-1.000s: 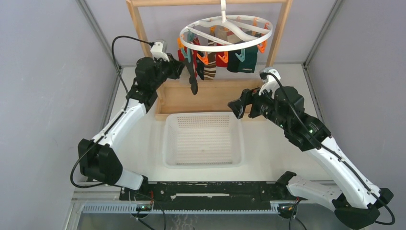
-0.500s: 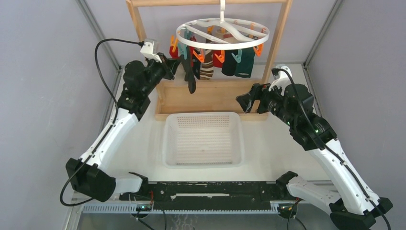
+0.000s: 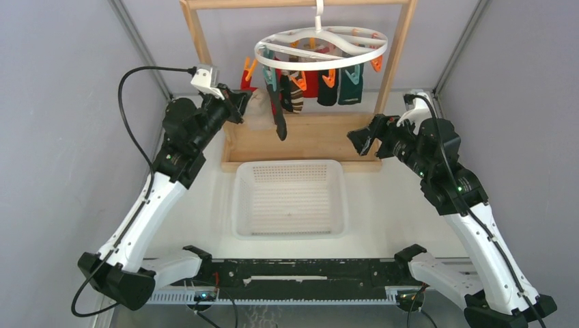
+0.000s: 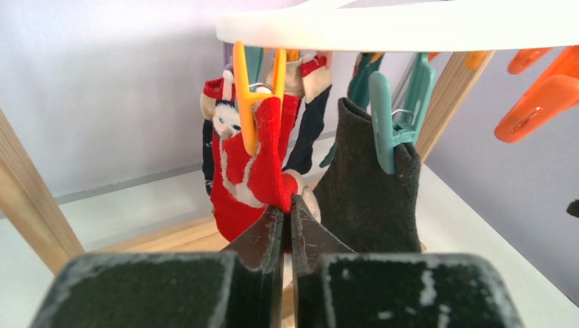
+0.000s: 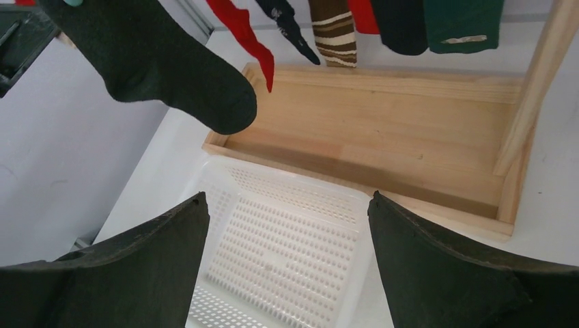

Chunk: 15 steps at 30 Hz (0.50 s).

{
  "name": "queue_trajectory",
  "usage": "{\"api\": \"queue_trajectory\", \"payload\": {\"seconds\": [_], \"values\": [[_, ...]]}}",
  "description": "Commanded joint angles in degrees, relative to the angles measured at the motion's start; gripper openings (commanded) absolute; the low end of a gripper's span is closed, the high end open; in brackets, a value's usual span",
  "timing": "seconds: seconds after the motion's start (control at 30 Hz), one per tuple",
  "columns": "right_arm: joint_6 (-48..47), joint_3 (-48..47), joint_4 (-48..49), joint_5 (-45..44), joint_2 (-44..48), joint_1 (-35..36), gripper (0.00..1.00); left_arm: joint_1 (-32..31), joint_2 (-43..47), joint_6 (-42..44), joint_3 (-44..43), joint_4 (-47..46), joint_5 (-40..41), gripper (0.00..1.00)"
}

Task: Remove the socks clipped to the hanger
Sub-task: Adjust the hanger on the clothesline.

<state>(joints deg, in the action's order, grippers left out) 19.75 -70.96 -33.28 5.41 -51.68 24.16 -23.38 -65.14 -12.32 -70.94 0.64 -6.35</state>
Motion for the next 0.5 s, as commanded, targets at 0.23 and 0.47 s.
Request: {"api": "queue_trajectory", "payload": {"seconds": [0.23, 0.47], "values": [[2.0, -0.2, 0.1, 3.8, 1.4, -3.5, 0.92, -4.0, 6.2, 2.9, -2.0, 3.9, 3.3, 0.08], [2.5, -0.2, -0.1, 5.0, 1.1, -3.8, 0.92, -7.9, 5.8, 3.5, -5.0, 5.4, 5.0, 0.08]]}}
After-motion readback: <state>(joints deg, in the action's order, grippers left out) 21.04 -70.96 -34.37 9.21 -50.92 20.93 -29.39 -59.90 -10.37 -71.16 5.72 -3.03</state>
